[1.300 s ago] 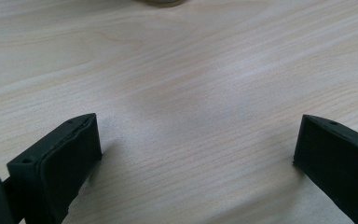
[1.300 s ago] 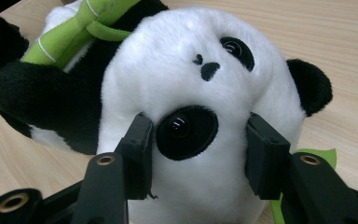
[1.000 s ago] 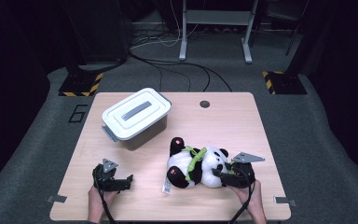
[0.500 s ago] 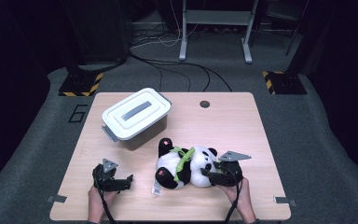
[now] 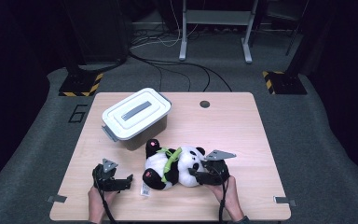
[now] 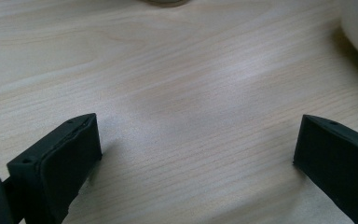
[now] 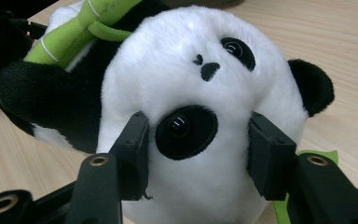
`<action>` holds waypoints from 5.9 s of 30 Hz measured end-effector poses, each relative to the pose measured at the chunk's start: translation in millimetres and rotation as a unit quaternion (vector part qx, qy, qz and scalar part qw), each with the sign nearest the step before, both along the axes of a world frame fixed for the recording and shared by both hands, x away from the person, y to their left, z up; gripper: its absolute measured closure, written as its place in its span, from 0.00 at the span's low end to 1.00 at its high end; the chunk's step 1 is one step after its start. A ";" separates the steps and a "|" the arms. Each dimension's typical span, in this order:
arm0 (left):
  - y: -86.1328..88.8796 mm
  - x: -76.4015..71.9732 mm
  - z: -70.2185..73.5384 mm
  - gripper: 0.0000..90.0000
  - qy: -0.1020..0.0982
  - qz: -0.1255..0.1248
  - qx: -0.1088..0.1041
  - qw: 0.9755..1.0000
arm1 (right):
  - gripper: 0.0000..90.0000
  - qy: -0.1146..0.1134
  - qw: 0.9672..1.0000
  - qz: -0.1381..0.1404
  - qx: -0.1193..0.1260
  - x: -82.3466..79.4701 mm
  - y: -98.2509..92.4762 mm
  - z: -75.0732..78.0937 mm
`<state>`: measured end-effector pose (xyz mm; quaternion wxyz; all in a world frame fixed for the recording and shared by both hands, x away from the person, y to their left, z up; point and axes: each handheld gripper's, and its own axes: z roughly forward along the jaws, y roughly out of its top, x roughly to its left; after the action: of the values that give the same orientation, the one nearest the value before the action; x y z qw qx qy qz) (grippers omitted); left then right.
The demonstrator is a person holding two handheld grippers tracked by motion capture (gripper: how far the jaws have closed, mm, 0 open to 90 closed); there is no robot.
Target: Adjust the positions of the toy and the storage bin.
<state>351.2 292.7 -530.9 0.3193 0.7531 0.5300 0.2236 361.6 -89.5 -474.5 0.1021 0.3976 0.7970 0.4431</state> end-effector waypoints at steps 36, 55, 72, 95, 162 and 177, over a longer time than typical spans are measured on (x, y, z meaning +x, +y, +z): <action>-81.1 -5.1 140.5 0.05 -0.085 -0.121 -0.044 0.988 | 0.07 0.001 0.984 -0.177 -0.004 -7.8 -143.6 -47.8; -161.7 18.7 111.8 0.54 -0.004 -0.145 0.035 0.989 | 0.10 -0.002 0.985 -0.172 0.003 -8.7 -145.8 -49.9; -159.4 17.1 107.4 0.73 -0.007 -0.161 0.055 0.985 | 0.12 -0.003 0.985 -0.174 -0.001 -9.3 -144.9 -50.0; -133.9 4.9 113.9 0.79 -0.029 -0.161 0.067 0.984 | 0.12 -0.004 0.984 -0.176 -0.001 -9.3 -144.8 -50.1; 40.9 -27.8 118.8 0.12 -0.059 0.047 -0.002 0.997 | 0.08 0.019 0.987 -0.160 -0.015 1.0 -134.3 -47.4; 90.5 -8.7 19.0 0.10 0.021 0.128 -0.040 0.991 | 0.08 -0.005 0.994 -0.107 -0.028 27.7 -89.1 -12.3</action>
<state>342.6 383.2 -511.9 0.3067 0.6706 0.6368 0.2254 389.2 -178.6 -486.8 0.1639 0.4754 0.7614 0.4091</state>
